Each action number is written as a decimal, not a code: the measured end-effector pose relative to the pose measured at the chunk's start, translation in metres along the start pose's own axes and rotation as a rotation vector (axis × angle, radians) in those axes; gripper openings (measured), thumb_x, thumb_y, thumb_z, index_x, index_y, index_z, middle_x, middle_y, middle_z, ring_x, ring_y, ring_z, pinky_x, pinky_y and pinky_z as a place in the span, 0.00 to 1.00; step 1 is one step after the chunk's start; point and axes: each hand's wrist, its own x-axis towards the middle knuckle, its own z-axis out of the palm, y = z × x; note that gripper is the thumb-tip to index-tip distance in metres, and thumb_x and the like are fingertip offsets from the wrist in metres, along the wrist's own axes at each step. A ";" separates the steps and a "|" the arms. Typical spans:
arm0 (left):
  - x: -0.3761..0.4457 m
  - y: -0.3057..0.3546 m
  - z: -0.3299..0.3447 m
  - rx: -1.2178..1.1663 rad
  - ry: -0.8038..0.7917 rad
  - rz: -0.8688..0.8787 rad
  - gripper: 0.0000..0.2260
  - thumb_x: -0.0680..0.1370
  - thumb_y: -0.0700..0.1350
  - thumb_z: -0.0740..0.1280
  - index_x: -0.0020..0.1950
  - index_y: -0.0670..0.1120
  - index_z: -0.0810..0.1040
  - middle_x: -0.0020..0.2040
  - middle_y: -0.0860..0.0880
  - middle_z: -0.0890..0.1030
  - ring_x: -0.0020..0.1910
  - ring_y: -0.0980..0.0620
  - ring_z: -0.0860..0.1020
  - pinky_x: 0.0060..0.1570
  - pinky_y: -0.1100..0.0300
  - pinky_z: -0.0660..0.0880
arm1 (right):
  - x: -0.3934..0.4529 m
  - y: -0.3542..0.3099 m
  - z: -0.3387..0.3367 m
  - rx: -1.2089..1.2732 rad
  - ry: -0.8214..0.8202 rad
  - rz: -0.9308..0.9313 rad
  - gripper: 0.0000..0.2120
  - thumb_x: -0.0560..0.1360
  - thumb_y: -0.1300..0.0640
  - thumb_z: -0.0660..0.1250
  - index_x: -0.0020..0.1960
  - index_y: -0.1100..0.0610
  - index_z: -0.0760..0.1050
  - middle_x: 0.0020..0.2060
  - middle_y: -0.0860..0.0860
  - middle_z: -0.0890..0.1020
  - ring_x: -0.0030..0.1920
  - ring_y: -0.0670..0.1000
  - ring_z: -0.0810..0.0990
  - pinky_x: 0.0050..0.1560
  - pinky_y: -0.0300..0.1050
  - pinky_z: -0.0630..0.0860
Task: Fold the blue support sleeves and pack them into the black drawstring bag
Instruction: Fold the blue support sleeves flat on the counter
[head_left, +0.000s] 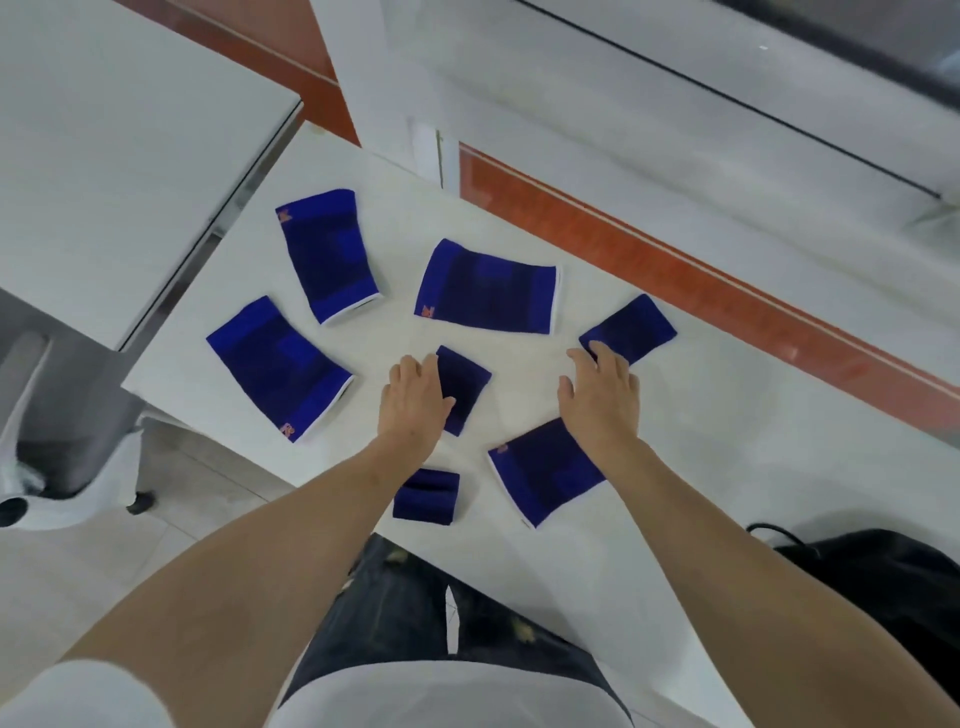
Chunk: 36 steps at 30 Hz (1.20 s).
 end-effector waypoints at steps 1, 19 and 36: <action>0.002 0.003 0.000 -0.007 -0.001 0.010 0.24 0.80 0.49 0.70 0.72 0.44 0.67 0.63 0.43 0.74 0.60 0.45 0.73 0.58 0.51 0.74 | 0.003 0.003 -0.001 0.006 -0.020 0.022 0.21 0.83 0.50 0.62 0.75 0.52 0.69 0.77 0.54 0.68 0.74 0.57 0.68 0.69 0.56 0.70; 0.025 0.007 -0.006 -0.039 -0.075 0.132 0.19 0.81 0.47 0.69 0.70 0.46 0.71 0.60 0.47 0.74 0.58 0.47 0.75 0.56 0.51 0.78 | 0.024 0.005 -0.003 0.105 0.028 0.098 0.22 0.82 0.54 0.66 0.75 0.54 0.69 0.74 0.55 0.69 0.72 0.58 0.67 0.69 0.55 0.69; 0.016 0.032 -0.027 -0.258 0.001 0.196 0.18 0.83 0.49 0.67 0.72 0.48 0.74 0.66 0.49 0.77 0.65 0.48 0.73 0.66 0.53 0.73 | 0.018 -0.008 -0.039 0.599 -0.023 0.146 0.16 0.79 0.52 0.72 0.64 0.48 0.71 0.57 0.46 0.81 0.54 0.49 0.81 0.55 0.48 0.80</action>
